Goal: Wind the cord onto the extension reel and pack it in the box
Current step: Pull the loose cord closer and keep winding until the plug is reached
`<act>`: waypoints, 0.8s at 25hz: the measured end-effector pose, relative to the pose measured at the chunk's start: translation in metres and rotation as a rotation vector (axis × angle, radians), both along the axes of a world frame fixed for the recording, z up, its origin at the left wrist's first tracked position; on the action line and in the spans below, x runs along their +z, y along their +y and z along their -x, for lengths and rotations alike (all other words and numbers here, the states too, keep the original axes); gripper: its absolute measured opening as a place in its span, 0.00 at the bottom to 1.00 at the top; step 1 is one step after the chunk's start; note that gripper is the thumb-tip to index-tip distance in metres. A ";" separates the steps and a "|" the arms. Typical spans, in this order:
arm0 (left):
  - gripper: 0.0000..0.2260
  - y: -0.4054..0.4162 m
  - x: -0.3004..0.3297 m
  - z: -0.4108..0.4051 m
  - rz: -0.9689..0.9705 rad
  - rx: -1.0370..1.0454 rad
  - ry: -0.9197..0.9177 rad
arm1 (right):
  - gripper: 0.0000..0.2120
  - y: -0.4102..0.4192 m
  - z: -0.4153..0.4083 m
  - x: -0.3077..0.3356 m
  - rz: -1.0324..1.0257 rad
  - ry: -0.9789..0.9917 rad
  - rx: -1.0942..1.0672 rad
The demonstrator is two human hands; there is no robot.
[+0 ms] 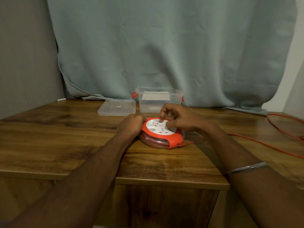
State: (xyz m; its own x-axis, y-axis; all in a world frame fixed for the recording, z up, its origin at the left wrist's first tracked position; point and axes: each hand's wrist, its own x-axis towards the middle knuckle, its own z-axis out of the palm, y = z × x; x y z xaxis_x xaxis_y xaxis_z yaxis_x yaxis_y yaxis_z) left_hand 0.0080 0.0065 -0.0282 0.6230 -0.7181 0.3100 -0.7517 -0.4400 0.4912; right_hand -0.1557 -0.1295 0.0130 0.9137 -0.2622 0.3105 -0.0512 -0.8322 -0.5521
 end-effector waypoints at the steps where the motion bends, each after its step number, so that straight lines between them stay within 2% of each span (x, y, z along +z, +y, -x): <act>1: 0.13 0.000 0.000 0.000 -0.014 -0.006 -0.019 | 0.17 -0.005 0.003 0.002 -0.034 0.066 0.052; 4: 0.12 -0.003 -0.002 0.000 -0.004 -0.006 -0.002 | 0.19 -0.017 0.001 0.014 -0.026 0.208 0.109; 9: 0.10 -0.012 -0.006 -0.011 0.357 0.109 0.423 | 0.22 -0.020 -0.026 0.032 0.101 0.301 0.113; 12: 0.11 -0.011 -0.007 -0.010 0.429 0.113 0.450 | 0.22 -0.022 -0.034 0.029 0.102 0.289 0.090; 15: 0.12 -0.011 -0.008 -0.009 0.403 0.103 0.446 | 0.18 -0.020 -0.030 0.016 0.038 0.229 0.056; 17: 0.14 -0.011 -0.007 -0.009 0.371 0.090 0.421 | 0.15 -0.015 -0.029 0.010 0.139 0.167 0.021; 20: 0.16 -0.010 -0.008 -0.007 0.350 0.081 0.388 | 0.19 -0.002 -0.032 0.006 0.324 0.119 -0.071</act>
State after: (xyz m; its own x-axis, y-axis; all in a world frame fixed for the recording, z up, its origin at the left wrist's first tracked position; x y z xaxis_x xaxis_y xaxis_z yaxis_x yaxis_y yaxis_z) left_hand 0.0146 -0.0032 -0.0357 0.7887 -0.5579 0.2584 -0.4558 -0.2484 0.8547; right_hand -0.1239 -0.1315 0.0186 0.9315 -0.2320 0.2803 -0.1638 -0.9552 -0.2464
